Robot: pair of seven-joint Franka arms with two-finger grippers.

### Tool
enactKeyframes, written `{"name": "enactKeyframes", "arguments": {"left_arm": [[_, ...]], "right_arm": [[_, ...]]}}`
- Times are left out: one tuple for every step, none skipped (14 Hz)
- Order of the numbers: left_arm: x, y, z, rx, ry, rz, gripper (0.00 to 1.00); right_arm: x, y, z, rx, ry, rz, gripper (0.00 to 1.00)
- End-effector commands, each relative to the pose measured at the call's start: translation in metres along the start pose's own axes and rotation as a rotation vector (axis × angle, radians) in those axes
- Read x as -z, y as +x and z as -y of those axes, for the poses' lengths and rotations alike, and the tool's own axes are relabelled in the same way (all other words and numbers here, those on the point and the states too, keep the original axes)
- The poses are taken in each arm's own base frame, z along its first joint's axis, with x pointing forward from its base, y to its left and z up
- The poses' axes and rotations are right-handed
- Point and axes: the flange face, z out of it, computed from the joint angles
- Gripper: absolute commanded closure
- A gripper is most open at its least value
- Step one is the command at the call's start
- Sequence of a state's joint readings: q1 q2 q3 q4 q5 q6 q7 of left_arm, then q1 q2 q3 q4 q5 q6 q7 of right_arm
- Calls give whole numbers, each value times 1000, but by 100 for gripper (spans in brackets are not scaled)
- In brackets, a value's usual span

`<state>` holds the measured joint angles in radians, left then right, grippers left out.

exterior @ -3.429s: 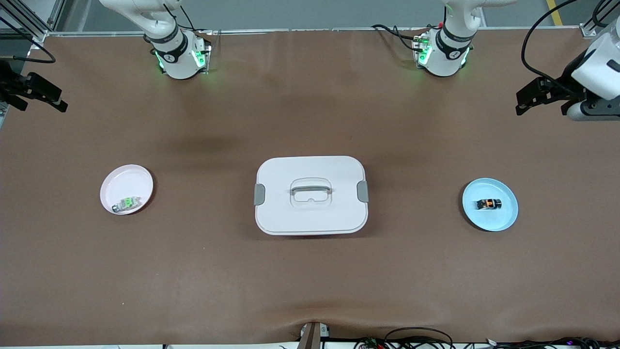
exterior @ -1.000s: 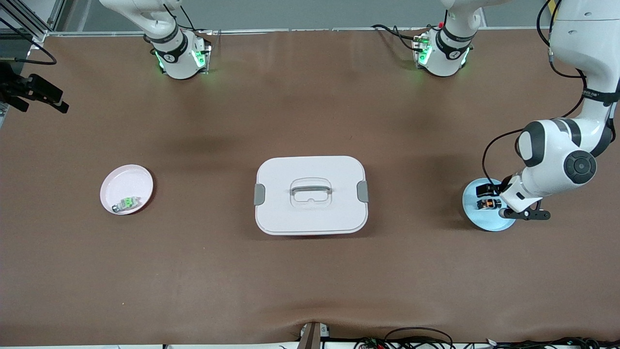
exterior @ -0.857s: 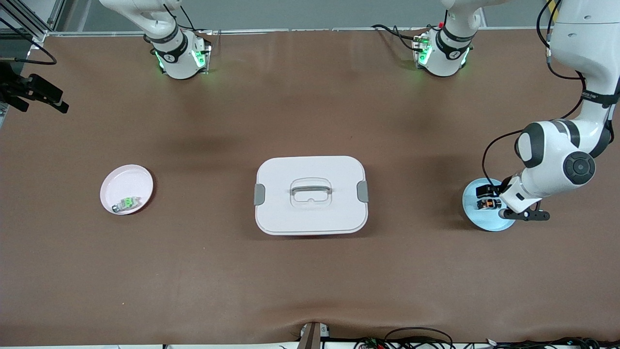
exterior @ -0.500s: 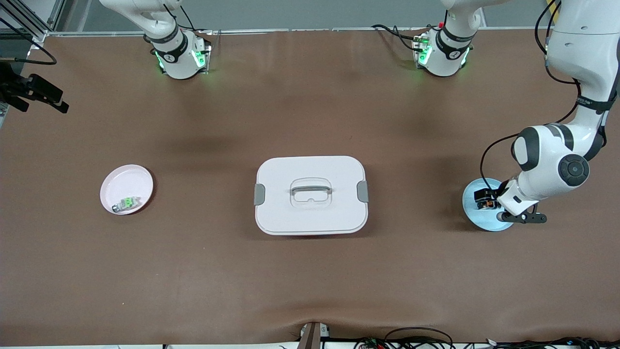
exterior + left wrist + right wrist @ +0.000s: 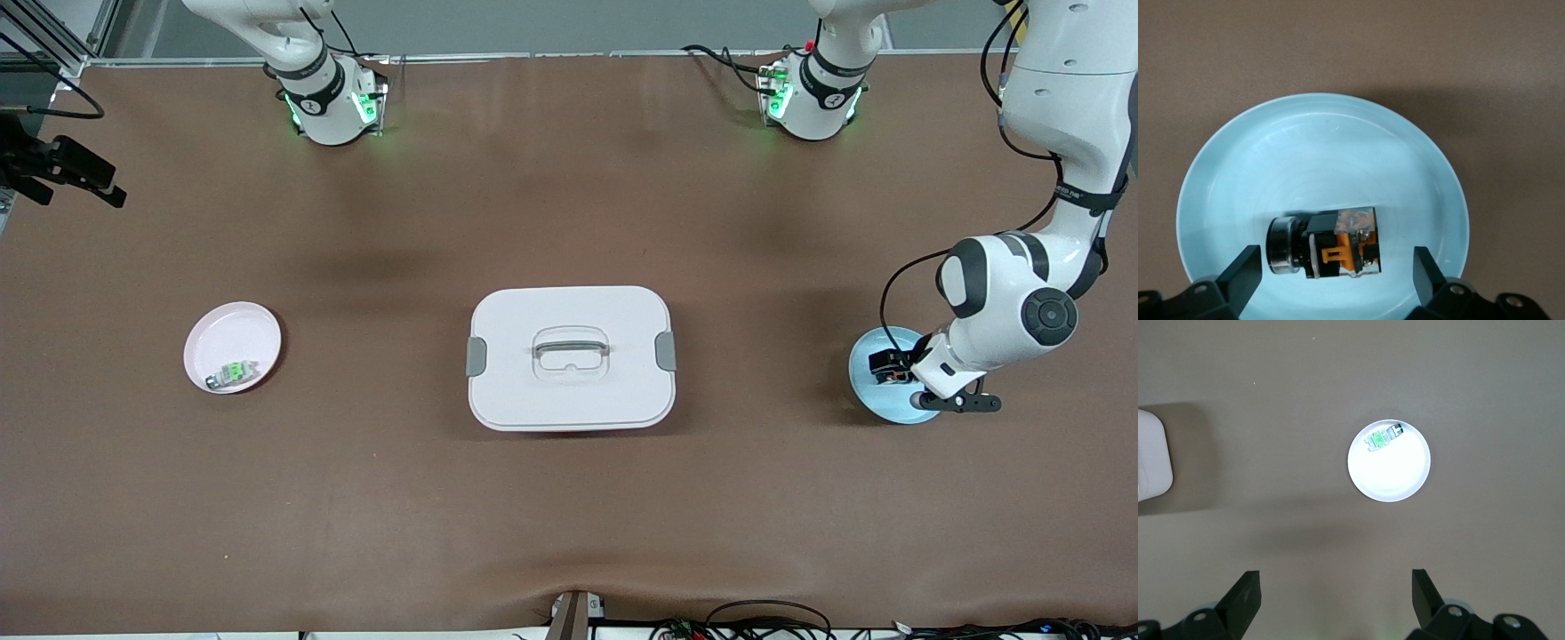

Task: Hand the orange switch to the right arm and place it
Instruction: 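Close the left gripper on the orange switch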

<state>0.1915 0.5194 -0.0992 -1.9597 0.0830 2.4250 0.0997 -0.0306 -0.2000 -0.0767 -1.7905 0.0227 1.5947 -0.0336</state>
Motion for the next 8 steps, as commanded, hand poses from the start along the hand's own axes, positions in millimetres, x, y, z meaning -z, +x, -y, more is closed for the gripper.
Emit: {"name": "enactKeyframes", "arguments": {"left_arm": [[-1,3,12,-17,15,-8,0],[-6,2,12,-17,13,1,0],[-6,2,12,-17,14,1,0],[-6,2,13,-16,14,1,0],[-7,2,15,-12,13,1,0],[-11,2,15,-12,11,2,0],[-11,3,15,-12,11,-1,1],[-11,4,16,-12,13,-4,7]], "right_arm": [[3,2,-1,-11,-12,6,0],[3,2,-1,-11,-12,6,0],[3,2,-1,-11,-12,6,0],[3,2,-1,-11,-13,6,0],[3,2,-1,-11,-13,6,0],[3,2,-1,-11,-13,6,0],[3,2,-1,-11,-13,6,0],[3,2,-1,-11,-12,6,0]]}}
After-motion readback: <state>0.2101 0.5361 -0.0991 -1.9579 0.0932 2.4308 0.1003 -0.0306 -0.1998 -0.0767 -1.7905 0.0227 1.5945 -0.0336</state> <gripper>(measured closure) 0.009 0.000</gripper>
